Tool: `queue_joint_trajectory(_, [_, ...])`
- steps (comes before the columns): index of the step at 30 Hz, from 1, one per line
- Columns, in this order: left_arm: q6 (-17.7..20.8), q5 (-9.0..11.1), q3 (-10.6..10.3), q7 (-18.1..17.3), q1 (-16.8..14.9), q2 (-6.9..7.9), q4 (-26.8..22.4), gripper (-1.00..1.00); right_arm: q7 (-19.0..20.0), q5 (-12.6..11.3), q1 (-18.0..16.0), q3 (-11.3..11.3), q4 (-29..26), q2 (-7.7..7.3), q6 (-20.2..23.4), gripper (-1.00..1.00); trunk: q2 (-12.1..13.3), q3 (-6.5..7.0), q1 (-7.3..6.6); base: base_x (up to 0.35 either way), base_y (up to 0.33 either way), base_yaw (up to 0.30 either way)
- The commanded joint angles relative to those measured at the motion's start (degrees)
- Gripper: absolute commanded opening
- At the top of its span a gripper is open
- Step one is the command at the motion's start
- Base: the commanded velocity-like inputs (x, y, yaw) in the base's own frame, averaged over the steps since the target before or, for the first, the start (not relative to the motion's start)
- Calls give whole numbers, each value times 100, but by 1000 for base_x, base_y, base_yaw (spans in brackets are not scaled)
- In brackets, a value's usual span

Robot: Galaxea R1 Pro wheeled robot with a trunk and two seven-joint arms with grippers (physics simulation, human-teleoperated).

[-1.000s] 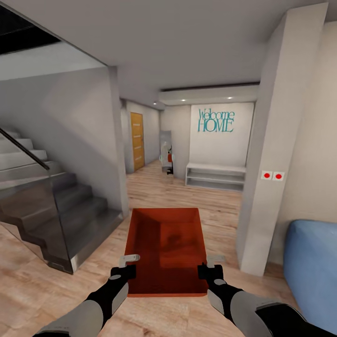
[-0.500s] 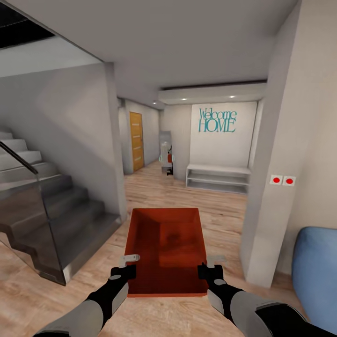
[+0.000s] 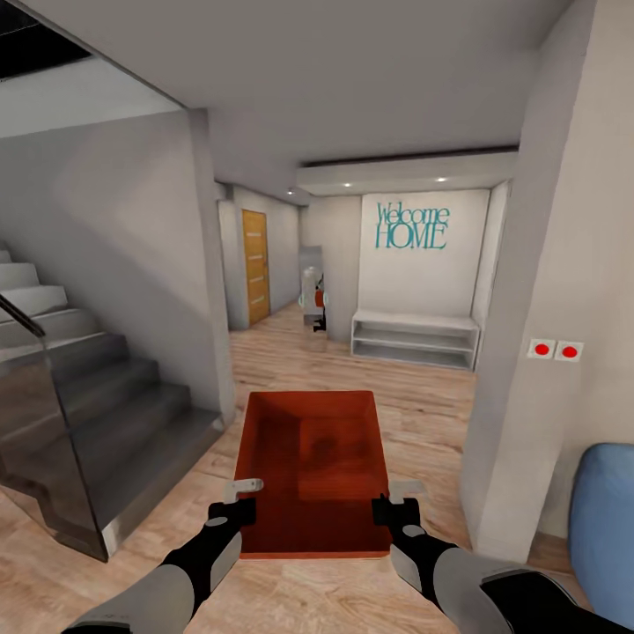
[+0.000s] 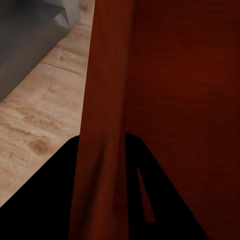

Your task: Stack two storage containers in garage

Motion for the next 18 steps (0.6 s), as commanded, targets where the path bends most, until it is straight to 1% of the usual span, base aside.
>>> queue_joint_trajectory(1, [-13,25,49,49,3,81,17,-100,20,199,-9,-241,-292,6,-13,-100,-3,-2,5,319,0,0])
queue_joint_trajectory(18, [-14,25,49,49,3,81,16,-100,22,199,-9,-241,-292,6,-14,-100,-3,-2,5,319,0,0])
